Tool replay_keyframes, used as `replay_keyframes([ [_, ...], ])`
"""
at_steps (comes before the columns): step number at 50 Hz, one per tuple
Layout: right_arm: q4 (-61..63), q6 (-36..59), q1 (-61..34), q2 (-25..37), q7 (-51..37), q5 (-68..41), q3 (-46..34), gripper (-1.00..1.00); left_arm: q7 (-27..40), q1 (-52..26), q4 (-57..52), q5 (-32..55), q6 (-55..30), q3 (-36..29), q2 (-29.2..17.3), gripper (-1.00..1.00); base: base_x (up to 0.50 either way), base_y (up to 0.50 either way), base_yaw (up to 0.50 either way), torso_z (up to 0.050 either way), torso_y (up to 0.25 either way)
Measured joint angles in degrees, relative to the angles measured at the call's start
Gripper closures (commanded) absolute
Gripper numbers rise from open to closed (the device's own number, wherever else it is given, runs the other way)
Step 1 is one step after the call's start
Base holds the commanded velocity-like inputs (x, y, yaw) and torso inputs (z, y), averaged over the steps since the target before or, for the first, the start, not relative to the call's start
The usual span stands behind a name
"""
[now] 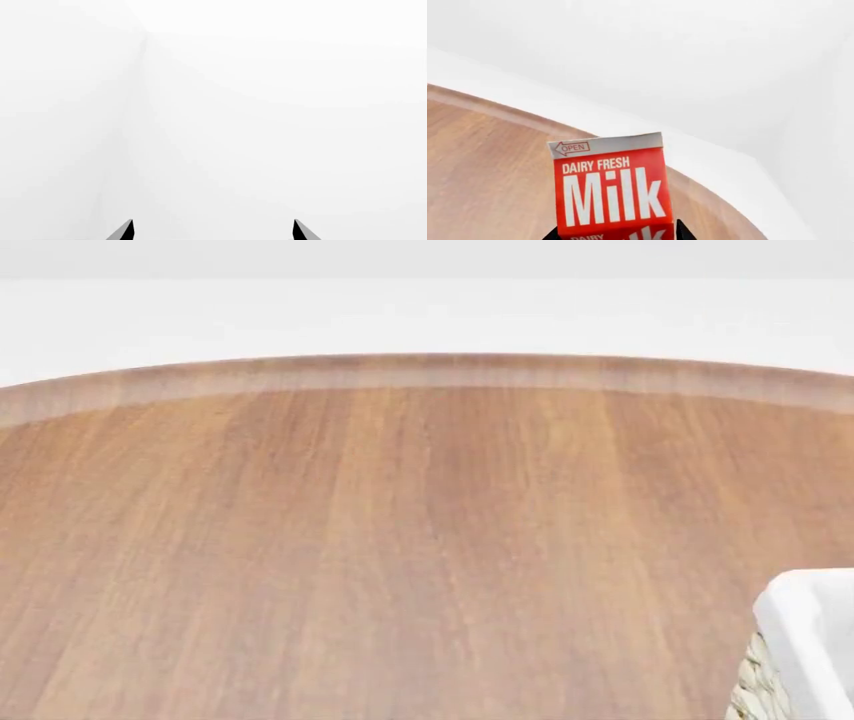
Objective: Pick the milk and place it in the basket.
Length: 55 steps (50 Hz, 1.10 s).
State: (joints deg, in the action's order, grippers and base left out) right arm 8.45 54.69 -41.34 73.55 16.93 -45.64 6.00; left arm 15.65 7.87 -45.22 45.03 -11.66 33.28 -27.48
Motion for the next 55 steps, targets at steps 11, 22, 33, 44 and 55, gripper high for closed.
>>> replay_keyframes([
  [11,-5.05,-0.99,-2.28,-2.54,1.25,2.97,-6.49,1.0,0.12,0.1,0.01,0.17,0.06,0.12,-0.14,-1.0,0.0,0.0,0.0,0.001,0.002],
  [22,-8.78,-0.96,-2.3,-4.01,1.65,4.2,-8.97,1.0,0.27,0.17,0.03,0.24,0.13,0.13,-0.29,-1.0,0.0,0.0,0.0,0.0,0.001],
  [33,-10.3,-0.85,0.58,-4.51,1.54,3.84,-8.34,1.0,0.37,0.16,0.14,0.11,0.25,-0.08,-0.36,-1.0,0.0,0.0,0.0,0.001,0.002],
  [44,-10.17,-0.43,3.85,-4.56,2.4,2.76,-7.82,1.0,0.42,0.27,0.22,0.11,0.45,-0.07,-0.43,-1.0,0.0,0.0,0.0,0.0,0.001],
  [55,-9.79,0.35,5.72,-4.24,3.9,2.14,-8.72,1.0,0.48,0.38,0.27,0.1,0.65,-0.08,-0.48,-1.0,0.0,0.0,0.0,0.001,0.001],
])
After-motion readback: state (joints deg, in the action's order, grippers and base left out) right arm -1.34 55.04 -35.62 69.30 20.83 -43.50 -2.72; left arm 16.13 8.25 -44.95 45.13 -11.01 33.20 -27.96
